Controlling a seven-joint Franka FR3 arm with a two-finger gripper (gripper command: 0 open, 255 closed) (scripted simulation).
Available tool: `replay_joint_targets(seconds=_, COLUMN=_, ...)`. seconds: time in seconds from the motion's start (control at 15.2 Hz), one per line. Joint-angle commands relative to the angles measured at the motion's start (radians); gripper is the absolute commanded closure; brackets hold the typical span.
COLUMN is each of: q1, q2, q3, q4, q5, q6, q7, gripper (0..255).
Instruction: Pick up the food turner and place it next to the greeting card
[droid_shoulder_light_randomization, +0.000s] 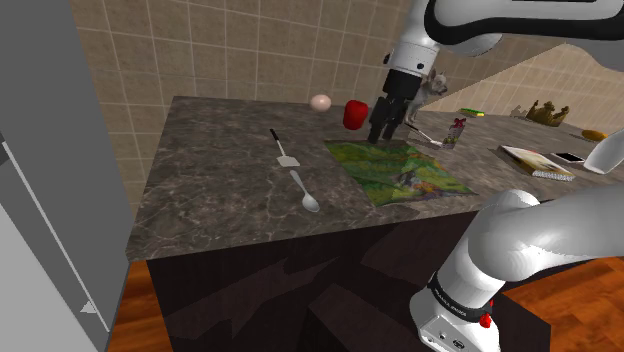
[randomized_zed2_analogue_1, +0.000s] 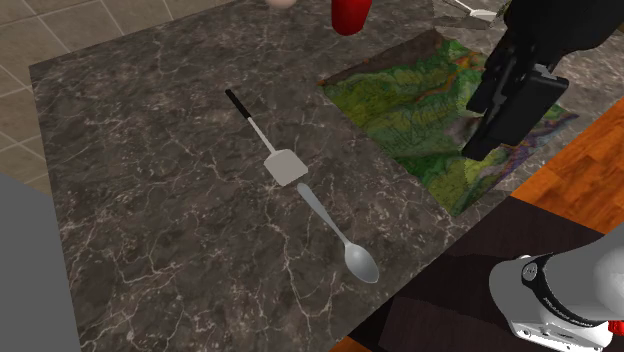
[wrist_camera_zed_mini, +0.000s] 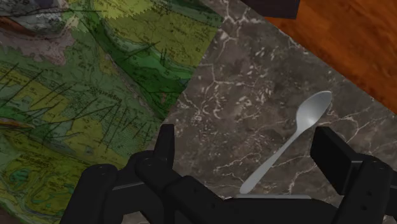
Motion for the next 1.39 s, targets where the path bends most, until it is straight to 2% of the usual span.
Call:
replay_joint_targets(seconds=0.0, q1=0.0, q2=0.0, q3=0.0, q4=0.0, q5=0.0, q6=0.0, q7=0.0, gripper=0)
replay_joint_targets(seconds=0.66, q1=-0.022, q2=0.366, q3=0.121, q4=0.154, q5=0.012, q6=0.254, q7=0.248, gripper=0)
replay_joint_targets(seconds=0.99, q1=-0.039, q2=0.56, q3=0.161, q4=0.284, q5=-0.024, q6=0.332, q7=0.378, gripper=0)
replay_joint_targets(seconds=1.32, q1=-0.048, q2=0.756, q3=0.179, q4=0.447, q5=-0.082, q6=0.372, q7=0.511, gripper=0)
